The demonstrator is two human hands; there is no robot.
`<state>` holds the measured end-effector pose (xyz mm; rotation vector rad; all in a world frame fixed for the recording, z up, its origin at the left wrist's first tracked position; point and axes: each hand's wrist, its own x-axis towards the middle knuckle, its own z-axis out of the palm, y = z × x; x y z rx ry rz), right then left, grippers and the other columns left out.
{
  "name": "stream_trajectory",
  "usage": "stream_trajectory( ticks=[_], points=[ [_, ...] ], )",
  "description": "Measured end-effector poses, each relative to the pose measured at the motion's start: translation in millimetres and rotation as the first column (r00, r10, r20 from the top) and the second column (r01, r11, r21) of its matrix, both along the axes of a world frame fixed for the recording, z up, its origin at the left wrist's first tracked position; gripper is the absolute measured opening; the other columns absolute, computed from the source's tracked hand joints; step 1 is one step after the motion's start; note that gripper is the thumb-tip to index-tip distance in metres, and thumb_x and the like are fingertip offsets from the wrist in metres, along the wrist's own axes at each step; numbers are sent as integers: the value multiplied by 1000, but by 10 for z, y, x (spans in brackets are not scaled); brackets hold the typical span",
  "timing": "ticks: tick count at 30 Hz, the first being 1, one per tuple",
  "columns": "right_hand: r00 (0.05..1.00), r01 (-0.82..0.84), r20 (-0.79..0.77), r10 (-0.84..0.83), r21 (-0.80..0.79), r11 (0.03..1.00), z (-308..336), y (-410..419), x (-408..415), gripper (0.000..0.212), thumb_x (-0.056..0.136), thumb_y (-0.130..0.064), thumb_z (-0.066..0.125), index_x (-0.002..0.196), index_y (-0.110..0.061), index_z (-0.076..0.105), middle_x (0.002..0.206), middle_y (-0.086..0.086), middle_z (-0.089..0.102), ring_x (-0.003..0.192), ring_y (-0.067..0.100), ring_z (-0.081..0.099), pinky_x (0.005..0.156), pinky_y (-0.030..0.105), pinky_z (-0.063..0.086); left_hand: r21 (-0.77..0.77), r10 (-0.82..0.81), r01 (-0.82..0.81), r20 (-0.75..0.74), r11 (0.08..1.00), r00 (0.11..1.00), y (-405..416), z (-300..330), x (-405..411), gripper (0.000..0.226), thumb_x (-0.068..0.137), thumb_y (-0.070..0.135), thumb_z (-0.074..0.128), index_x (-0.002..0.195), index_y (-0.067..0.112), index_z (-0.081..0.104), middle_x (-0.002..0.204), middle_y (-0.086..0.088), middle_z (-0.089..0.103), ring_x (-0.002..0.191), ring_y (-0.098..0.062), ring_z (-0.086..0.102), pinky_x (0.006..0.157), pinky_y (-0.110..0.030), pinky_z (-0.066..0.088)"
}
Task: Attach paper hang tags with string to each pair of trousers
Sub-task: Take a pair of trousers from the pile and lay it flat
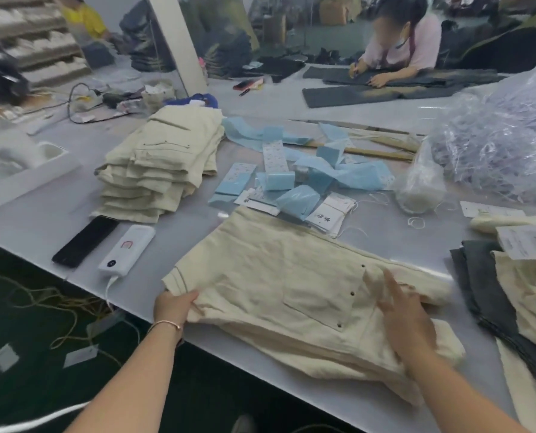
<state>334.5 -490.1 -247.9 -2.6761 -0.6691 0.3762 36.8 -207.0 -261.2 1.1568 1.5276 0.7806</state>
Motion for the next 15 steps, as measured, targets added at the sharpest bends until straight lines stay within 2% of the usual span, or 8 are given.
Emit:
stream_trajectory(
  ticks=[3, 5, 7, 10, 12, 13, 15],
  points=[
    [999, -9, 48, 8, 23, 1000, -25, -22, -52, 48, 102, -37, 27, 144, -58, 16, 150, 15, 29, 111, 39, 56, 84, 39, 45, 12, 19, -19, -6, 1000, 1000, -10, -8, -33, 16, 77, 9, 79, 82, 15, 66, 90, -8, 68, 69, -18, 60, 74, -29, 45],
    [998, -4, 55, 2, 40, 999, -18, -13, -74, 46, 101, -41, 29, 144, -57, 20, 150, 17, 29, 111, 41, 56, 85, 41, 45, 21, 22, -21, -8, 1000, 1000, 3, 17, -38, 15, 78, 10, 79, 79, 17, 65, 88, -7, 67, 73, -21, 60, 75, -30, 45],
    [999, 7, 52, -8, 27, 1000, -20, 28, -99, 46, 101, -41, 30, 144, -56, 21, 151, 18, 28, 114, 41, 54, 86, 42, 44, 26, 37, -36, -45, 999, 998, 26, 46, -58, 12, 79, 11, 78, 84, 14, 67, 90, -8, 68, 79, -25, 61, 76, -31, 45],
    [999, -17, 43, 16, 21, 1000, -13, 147, -164, 46, 102, -42, 30, 144, -56, 20, 150, 19, 29, 114, 41, 54, 87, 40, 43, 50, 149, -143, -164, 988, 975, 58, 66, -122, 15, 78, 11, 75, 91, 8, 70, 94, -12, 70, 79, -30, 60, 73, -35, 48],
    [998, -37, 45, 36, 23, 999, -14, 251, -185, 46, 101, -42, 32, 144, -56, 20, 147, 19, 32, 113, 40, 55, 87, 38, 44, 85, 190, -174, -245, 981, 951, 91, 110, -126, 29, 76, 7, 67, 105, 6, 65, 105, -17, 68, 86, -35, 59, 76, -42, 51],
    [998, -35, 48, 34, 24, 999, -21, 294, -187, 46, 101, -43, 32, 144, -56, 21, 146, 18, 34, 112, 40, 56, 87, 38, 44, 133, 198, -162, -331, 978, 923, 123, 127, -106, 40, 75, 6, 64, 115, 6, 59, 115, -20, 63, 96, -38, 56, 81, -46, 50],
    [998, -26, 52, 24, 29, 999, -42, 373, -183, 47, 101, -42, 34, 144, -55, 22, 143, 16, 37, 111, 39, 56, 86, 38, 45, 273, 207, -63, -539, 960, 816, 211, 168, -16, 61, 72, 5, 65, 129, 9, 46, 133, -23, 48, 118, -43, 43, 94, -54, 42]
  ],
)
